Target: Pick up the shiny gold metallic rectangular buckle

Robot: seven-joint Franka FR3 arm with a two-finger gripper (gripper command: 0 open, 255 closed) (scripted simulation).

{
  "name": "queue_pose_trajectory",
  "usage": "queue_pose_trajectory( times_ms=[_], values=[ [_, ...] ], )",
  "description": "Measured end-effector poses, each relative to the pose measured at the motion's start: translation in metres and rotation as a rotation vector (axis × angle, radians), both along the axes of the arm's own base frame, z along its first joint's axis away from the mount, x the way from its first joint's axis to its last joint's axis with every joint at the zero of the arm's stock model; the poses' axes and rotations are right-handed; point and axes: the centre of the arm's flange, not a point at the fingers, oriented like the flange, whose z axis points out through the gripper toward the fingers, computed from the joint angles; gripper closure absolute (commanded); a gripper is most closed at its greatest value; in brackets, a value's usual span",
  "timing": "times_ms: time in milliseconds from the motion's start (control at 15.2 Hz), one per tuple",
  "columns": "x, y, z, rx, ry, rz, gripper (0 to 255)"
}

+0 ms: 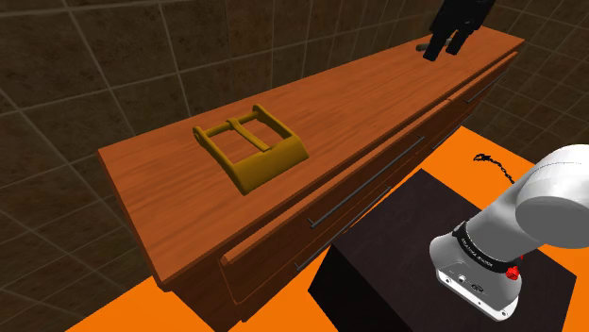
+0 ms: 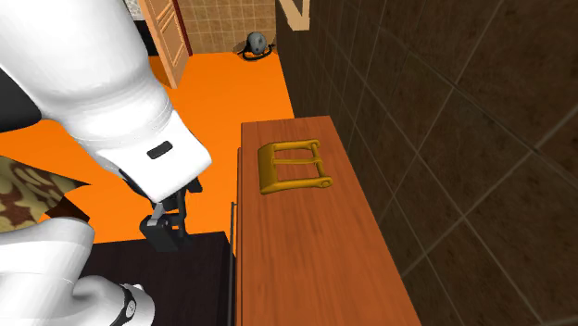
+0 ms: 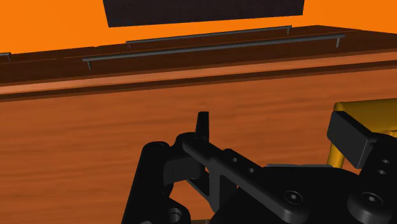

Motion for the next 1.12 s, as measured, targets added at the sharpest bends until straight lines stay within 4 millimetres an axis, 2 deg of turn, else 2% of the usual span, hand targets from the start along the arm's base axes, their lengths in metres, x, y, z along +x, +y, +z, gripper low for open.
queue_pose_trajectory(
  times_ms=[66,264,594,858,1122],
  values=[
    [0.0,0.0,0.0,0.0,0.0,0.0,0],
    [0.011,0.022,-0.01,-0.001,0.001,0.004,0],
    [0.052,0.066,-0.037,-0.003,0.004,0.012,0],
    [0.076,0.108,-0.062,-0.005,0.006,0.02,0],
    [0.105,0.142,-0.084,-0.007,0.008,0.026,0]
  ],
)
